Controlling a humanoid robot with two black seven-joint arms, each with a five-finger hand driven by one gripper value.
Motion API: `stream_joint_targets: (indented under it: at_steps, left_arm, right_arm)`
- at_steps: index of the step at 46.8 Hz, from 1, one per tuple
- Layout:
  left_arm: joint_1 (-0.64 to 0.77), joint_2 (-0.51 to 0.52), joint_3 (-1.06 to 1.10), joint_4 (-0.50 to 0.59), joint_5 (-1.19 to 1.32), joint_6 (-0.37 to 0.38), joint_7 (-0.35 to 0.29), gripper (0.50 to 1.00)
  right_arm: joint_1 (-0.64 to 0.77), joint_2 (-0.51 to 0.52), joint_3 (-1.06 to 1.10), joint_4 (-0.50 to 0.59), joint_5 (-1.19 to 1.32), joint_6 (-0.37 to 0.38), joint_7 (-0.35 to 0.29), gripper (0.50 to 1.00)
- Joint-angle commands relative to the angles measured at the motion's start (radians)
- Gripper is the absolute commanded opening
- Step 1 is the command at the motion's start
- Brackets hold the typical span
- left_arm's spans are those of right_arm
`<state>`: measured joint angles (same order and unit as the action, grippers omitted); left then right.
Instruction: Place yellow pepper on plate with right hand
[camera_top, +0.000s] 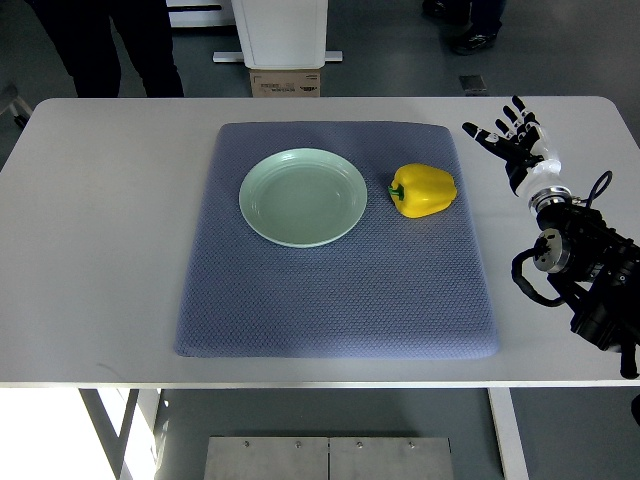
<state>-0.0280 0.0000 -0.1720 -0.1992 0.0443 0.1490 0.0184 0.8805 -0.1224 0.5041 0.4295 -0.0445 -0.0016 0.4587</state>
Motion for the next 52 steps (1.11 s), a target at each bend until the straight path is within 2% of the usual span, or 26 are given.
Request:
stream_joint_targets:
  at_steps: [1,52]
  left_arm:
    - [0.000,0.000,-0.001,0.000,-0.001,0.003,-0.002,1.000]
    - [0.004,0.000,0.000,0.001,-0.001,0.000,-0.005,1.000]
  right_arm:
    - [0.000,0.001,0.001,0.000,0.000,0.000,0.000,1.000]
    - [-0.011,-0.013,0.004,-0.017,0.006,-0.012,0.005,1.000]
